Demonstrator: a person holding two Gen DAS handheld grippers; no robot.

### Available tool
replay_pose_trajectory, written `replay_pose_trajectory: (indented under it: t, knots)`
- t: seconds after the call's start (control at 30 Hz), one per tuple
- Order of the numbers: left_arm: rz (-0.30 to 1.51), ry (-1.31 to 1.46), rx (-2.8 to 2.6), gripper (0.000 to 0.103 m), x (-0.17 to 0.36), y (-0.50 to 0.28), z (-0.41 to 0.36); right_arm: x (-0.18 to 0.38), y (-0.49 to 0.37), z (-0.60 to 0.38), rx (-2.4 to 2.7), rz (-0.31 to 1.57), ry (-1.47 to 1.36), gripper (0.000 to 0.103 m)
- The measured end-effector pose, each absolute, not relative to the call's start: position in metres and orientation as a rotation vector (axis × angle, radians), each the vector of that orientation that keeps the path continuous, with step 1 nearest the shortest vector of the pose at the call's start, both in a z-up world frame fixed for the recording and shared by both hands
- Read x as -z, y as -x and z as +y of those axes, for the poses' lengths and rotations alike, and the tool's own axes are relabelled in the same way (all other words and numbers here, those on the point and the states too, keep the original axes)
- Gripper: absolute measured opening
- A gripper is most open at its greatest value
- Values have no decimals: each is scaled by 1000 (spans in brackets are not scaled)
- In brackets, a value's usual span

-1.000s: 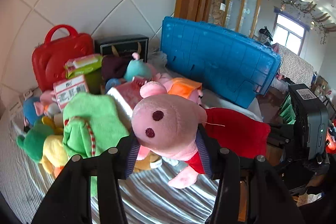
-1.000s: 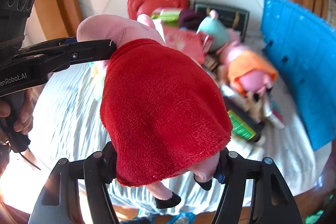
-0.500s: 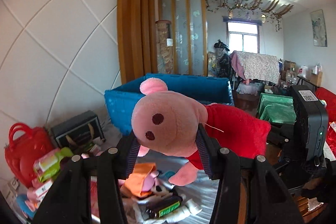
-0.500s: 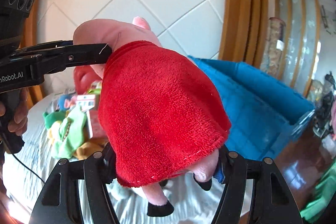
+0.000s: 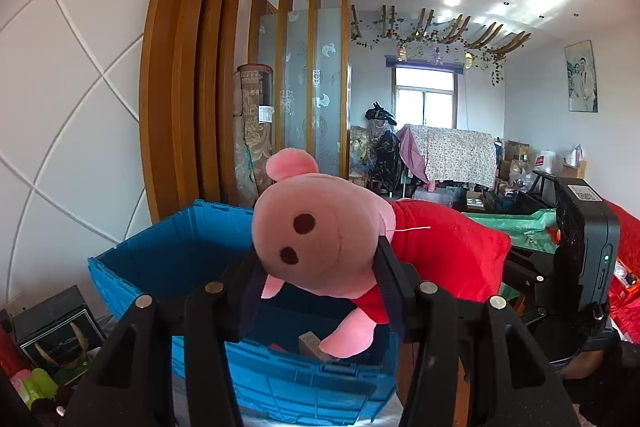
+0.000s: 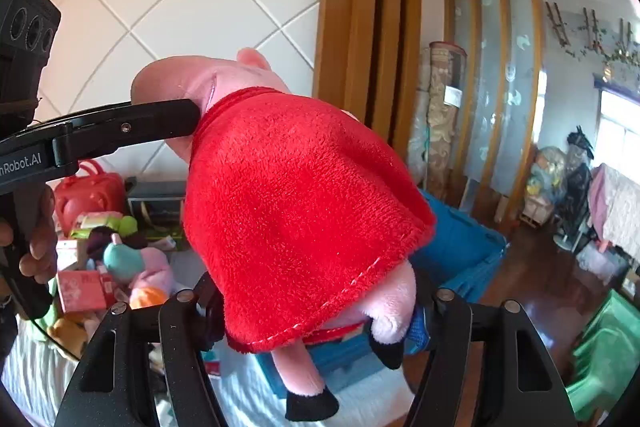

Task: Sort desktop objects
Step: 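Carry the pig plush into the blue crate and open the right tool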

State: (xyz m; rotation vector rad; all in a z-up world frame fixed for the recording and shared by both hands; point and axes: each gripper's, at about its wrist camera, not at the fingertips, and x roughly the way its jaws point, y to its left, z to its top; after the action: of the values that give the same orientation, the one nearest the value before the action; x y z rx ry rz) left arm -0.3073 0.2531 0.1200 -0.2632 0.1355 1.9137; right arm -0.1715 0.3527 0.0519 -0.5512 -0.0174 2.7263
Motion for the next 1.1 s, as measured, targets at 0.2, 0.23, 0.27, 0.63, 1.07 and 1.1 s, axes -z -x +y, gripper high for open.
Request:
replay_pose_trajectory:
  t: [0.2, 0.23, 0.27, 0.63, 1.07, 1.1]
  knots:
    - [196, 326, -2053, 53, -127, 336, 317, -56, 202, 442, -2686, 104, 582, 82]
    - [208, 329, -2076, 53, -128, 341, 323, -56, 210, 457, -2674, 136, 587, 83]
    - [205, 328, -2094, 53, -130, 344, 326, -55, 217, 469, -2675, 163, 593, 83]
    - [187, 296, -2188, 64, -123, 328, 292, -59, 188, 490, -2796, 333, 467, 83]
    - [195, 325, -2400, 64, -80, 286, 183, -39, 157, 430, -2932, 342, 421, 96]
    - [205, 321, -2417, 64, -77, 282, 173, -37, 156, 424, -2938, 341, 425, 96]
